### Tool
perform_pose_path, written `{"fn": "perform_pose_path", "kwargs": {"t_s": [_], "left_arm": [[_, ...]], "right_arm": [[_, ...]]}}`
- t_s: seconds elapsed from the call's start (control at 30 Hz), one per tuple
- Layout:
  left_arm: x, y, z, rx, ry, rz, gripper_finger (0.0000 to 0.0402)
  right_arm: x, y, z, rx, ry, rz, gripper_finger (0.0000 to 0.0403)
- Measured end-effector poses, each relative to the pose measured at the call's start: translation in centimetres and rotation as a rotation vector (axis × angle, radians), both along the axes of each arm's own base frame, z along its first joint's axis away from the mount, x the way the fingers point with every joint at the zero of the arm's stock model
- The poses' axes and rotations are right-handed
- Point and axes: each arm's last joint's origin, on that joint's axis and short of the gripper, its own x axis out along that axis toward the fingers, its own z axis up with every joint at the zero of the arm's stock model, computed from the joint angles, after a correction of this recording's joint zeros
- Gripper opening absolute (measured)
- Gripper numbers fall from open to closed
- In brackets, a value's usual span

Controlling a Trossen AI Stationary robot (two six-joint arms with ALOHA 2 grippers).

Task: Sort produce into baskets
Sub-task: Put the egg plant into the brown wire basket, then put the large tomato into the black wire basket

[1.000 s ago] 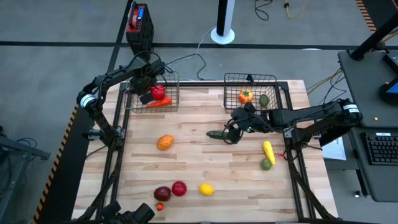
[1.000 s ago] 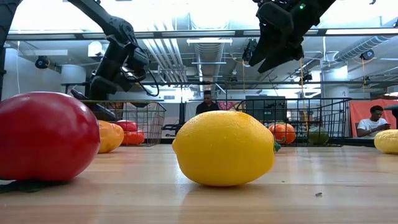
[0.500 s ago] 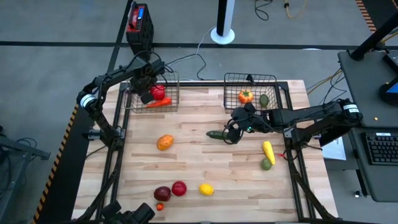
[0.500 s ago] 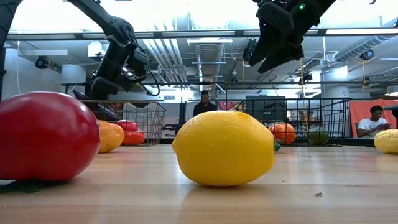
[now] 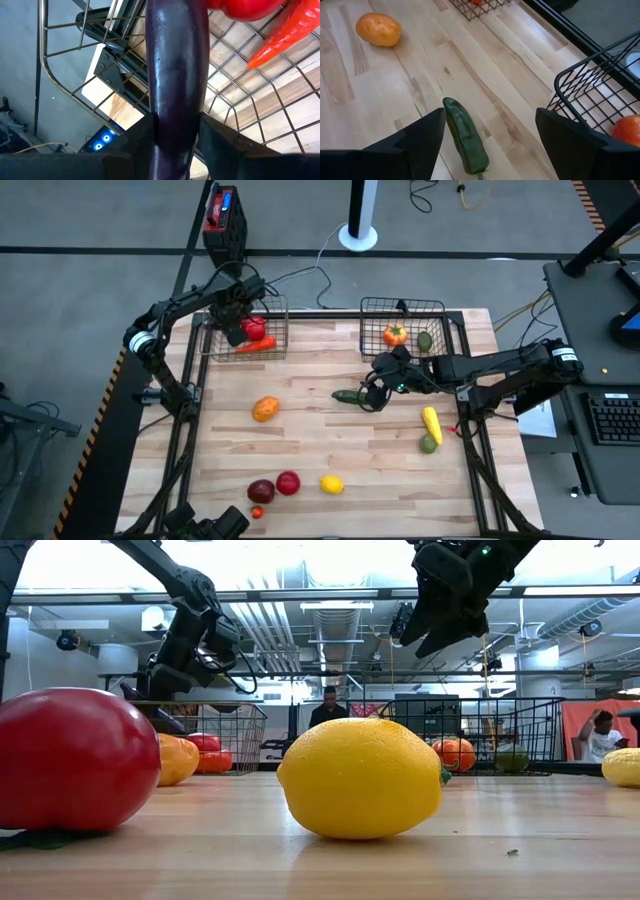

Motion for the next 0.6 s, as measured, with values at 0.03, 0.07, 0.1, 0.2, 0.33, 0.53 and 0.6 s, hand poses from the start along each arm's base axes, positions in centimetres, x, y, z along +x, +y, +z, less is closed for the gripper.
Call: {"fn": "perform_pose_path", "kwargs": {"t_s": [0.03,0.07,0.1,0.2,0.33,0.53,0.6], "left_arm": [[0.0,0.0,0.0,0.0,0.0,0.0,0.0136],[0.0,0.0,0.0,0.001,0.0,0.0,0.0139],[0.0,0.0,0.0,0.001,0.0,0.0,0.0144],[0.01,0.01,0.0,0.001,-0.001,0.001,0.0163],[0.05,0.06,-0.01,0.009,-0.007,0.006,0.0192],[0.11,0.12,-0.02,0.018,-0.014,0.009,0.0215],[0.15,0.07,0.02,0.024,-0.018,0.016,0.0215]], "right_arm": [[0.0,0.0,0.0,0.0,0.0,0.0,0.0304],[0.0,0.0,0.0,0.0,0.0,0.0,0.0304],[0.0,0.0,0.0,0.0,0.0,0.0,0.0303],[0.0,0.01,-0.01,0.0,0.0,0.0,0.0302],[0.0,0.0,-0.01,0.0,0.001,0.0,0.0305],[0.0,0.0,-0.01,-0.001,0.001,0.0,0.0303],[0.0,0.0,-0.01,0.0,0.001,0.0,0.0301]]}}
